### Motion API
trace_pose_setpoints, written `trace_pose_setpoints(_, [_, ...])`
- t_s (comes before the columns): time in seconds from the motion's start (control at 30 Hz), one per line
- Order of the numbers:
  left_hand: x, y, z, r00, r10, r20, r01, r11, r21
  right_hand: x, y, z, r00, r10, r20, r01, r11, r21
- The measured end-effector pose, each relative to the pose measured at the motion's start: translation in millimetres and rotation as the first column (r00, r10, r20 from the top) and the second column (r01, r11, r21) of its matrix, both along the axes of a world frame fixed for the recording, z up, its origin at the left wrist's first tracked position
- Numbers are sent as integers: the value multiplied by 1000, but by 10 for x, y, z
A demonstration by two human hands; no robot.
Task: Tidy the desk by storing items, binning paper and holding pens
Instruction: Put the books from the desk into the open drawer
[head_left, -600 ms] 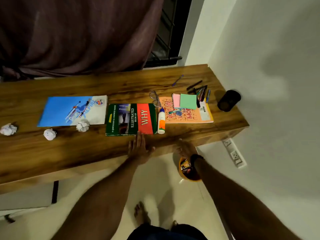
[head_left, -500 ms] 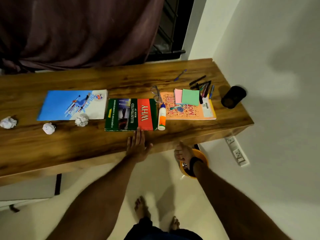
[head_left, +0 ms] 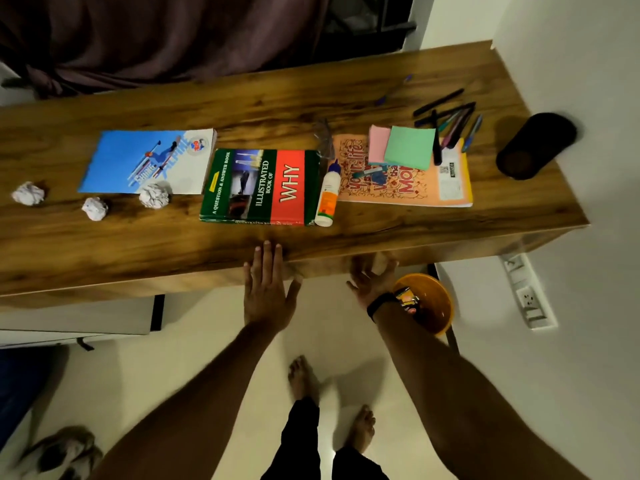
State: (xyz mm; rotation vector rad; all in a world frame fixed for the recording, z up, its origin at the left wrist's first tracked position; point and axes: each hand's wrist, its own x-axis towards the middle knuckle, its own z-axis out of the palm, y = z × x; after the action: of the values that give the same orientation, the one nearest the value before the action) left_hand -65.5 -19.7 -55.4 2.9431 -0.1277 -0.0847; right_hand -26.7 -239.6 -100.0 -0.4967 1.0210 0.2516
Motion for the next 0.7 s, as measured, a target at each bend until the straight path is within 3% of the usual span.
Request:
trace_pose_setpoints(0.2, [336,0,-5,999,3,54,-2,1000,-20,116,-10,-430,983,-175,59,166,977,137])
trace_pose_setpoints(0.5, [471,29,-11,1000,-14,4,14,1000,-5,-51,53,-526,985,-131,112,132,991,-2])
trace_pose_setpoints(0.7, [446,-22,53,999,30,-42,-30,1000,-8,-734,35,-542,989,-145,25,145,989,11])
